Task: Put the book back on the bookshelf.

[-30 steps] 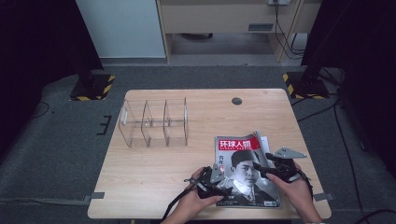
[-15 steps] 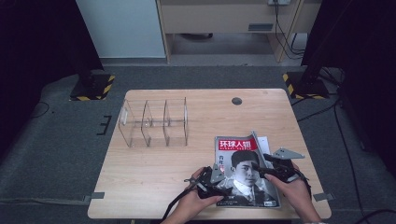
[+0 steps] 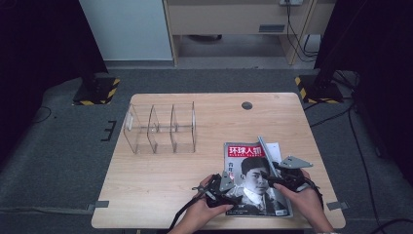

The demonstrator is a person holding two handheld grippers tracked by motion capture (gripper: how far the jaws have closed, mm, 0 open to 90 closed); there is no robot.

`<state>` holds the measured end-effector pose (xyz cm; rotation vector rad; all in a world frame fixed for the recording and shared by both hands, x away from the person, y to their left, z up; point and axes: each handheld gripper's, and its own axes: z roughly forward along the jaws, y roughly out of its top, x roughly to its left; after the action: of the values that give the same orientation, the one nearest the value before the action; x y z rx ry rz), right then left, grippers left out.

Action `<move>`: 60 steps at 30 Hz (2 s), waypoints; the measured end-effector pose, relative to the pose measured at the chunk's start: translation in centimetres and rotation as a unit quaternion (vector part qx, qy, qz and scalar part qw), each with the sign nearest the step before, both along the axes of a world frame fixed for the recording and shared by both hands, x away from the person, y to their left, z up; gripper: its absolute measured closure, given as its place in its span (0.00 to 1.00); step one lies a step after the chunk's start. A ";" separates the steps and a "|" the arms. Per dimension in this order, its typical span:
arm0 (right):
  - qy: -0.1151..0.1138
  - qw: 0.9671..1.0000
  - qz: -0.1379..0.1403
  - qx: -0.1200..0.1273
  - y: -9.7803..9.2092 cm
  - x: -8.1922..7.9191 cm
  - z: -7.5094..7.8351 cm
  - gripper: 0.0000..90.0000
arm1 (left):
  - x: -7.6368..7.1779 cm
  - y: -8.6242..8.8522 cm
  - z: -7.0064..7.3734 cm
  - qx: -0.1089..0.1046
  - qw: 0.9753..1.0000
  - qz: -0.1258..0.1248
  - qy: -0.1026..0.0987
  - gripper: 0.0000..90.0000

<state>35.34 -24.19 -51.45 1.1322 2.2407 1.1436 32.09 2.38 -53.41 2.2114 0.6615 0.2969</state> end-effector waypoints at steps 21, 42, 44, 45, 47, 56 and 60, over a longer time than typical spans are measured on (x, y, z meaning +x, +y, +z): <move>-0.023 0.997 0.009 -0.073 0.8 -0.2 0.5 0.38 | 0.0 0.0 0.0 0.000 1.000 0.000 0.000 0.22; -0.031 0.994 0.011 -0.104 1.3 -0.6 1.2 0.40 | 0.0 0.0 0.0 0.000 1.000 0.000 -0.001 0.22; -0.030 0.994 0.012 -0.104 1.2 -0.7 1.3 0.40 | 0.0 0.0 0.0 0.000 1.000 0.000 -0.001 0.22; -0.030 0.994 0.011 -0.103 1.2 -0.7 1.3 0.40 | 0.0 0.0 0.0 0.000 1.000 0.000 -0.001 0.22; -0.030 0.994 0.013 -0.103 1.2 -0.7 1.3 0.40 | 0.0 0.0 0.0 0.000 1.000 0.000 -0.001 0.22; -0.020 0.997 0.016 -0.072 1.4 -0.4 1.2 0.41 | 0.0 0.0 0.0 0.000 1.000 0.000 -0.001 0.22; -0.013 0.998 0.016 -0.060 1.2 0.0 0.9 0.42 | 0.0 0.0 0.0 0.000 1.000 0.000 -0.001 0.22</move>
<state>35.31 -22.98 -50.50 1.0321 2.2813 1.0151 32.08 2.37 -53.41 2.2119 0.6612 0.2986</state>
